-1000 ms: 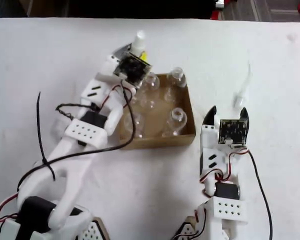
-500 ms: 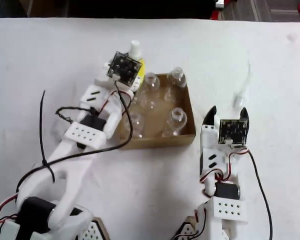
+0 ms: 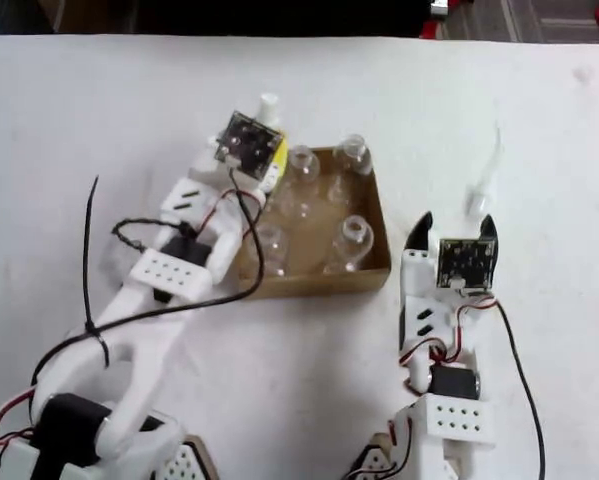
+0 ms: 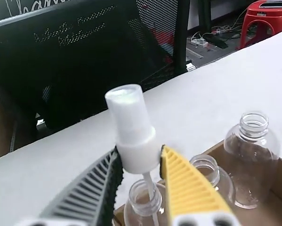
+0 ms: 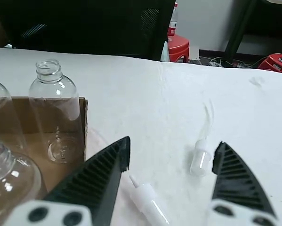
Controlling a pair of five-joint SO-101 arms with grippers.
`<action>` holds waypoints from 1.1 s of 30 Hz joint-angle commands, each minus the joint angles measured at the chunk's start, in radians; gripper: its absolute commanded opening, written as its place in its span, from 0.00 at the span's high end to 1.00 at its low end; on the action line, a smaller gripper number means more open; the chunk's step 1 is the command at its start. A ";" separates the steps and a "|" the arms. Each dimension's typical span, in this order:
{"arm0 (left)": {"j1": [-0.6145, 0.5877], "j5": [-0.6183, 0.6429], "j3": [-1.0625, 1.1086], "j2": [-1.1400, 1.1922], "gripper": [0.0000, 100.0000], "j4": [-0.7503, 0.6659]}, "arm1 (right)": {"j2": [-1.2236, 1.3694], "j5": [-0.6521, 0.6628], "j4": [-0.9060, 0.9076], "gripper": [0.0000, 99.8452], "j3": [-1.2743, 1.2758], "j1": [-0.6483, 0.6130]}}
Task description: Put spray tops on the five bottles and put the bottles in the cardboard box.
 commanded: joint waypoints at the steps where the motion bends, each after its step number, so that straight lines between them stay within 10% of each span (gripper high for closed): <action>1: -0.028 0.018 -0.012 -0.005 0.94 -0.031 | 0.001 -0.003 -0.028 0.74 -0.006 -0.007; 33: -0.028 0.077 -0.006 -0.147 0.84 0.095 | 0.001 -0.003 -0.028 0.74 -0.008 -0.007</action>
